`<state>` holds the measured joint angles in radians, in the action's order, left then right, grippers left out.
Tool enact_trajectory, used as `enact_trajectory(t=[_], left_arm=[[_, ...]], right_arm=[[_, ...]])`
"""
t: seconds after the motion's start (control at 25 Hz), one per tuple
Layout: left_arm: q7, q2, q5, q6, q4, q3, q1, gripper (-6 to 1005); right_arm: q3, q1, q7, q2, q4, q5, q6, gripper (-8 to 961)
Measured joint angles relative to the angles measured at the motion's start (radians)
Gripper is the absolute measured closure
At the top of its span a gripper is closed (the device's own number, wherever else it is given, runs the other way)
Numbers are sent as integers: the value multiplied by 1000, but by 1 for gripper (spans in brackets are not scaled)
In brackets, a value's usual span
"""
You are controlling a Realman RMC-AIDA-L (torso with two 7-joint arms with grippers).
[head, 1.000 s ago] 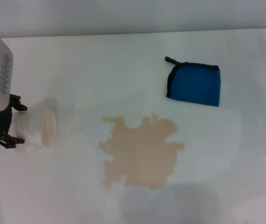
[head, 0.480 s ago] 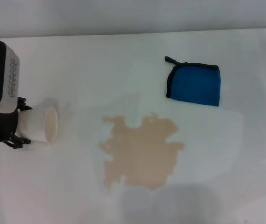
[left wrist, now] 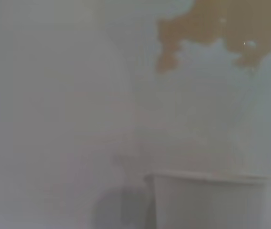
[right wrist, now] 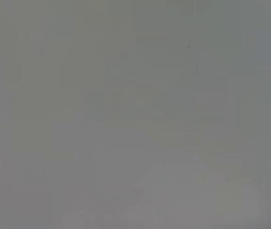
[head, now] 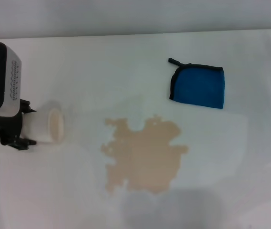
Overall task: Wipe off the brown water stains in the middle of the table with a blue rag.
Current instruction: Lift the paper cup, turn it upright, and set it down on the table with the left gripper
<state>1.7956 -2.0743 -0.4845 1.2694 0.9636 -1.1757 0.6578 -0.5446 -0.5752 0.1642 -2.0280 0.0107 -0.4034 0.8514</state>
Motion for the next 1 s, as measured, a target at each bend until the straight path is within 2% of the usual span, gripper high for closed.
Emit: enact_trajectory(t=[0.16, 0.4, 0.56, 0.84, 1.0], left_arm=[[-18, -2, -112, -22, 10, 17, -12, 212], [37, -1, -462, -131, -22, 60, -79, 266], [214, -2, -764, -213, -152, 62, -115, 297], [536, -5, -1267, -255, -451, 60, -144, 349], [693, -9, -1481, -257, -603, 55, -146, 366]], right_arm=[[0, 1, 0, 0, 0, 0, 0, 171], [0, 2, 0, 0, 2, 0, -1, 171], [0, 6, 14, 1, 2, 0, -8, 172], [0, 11, 22, 2, 2, 0, -10, 172], [0, 12, 23, 2, 2, 0, -11, 172]])
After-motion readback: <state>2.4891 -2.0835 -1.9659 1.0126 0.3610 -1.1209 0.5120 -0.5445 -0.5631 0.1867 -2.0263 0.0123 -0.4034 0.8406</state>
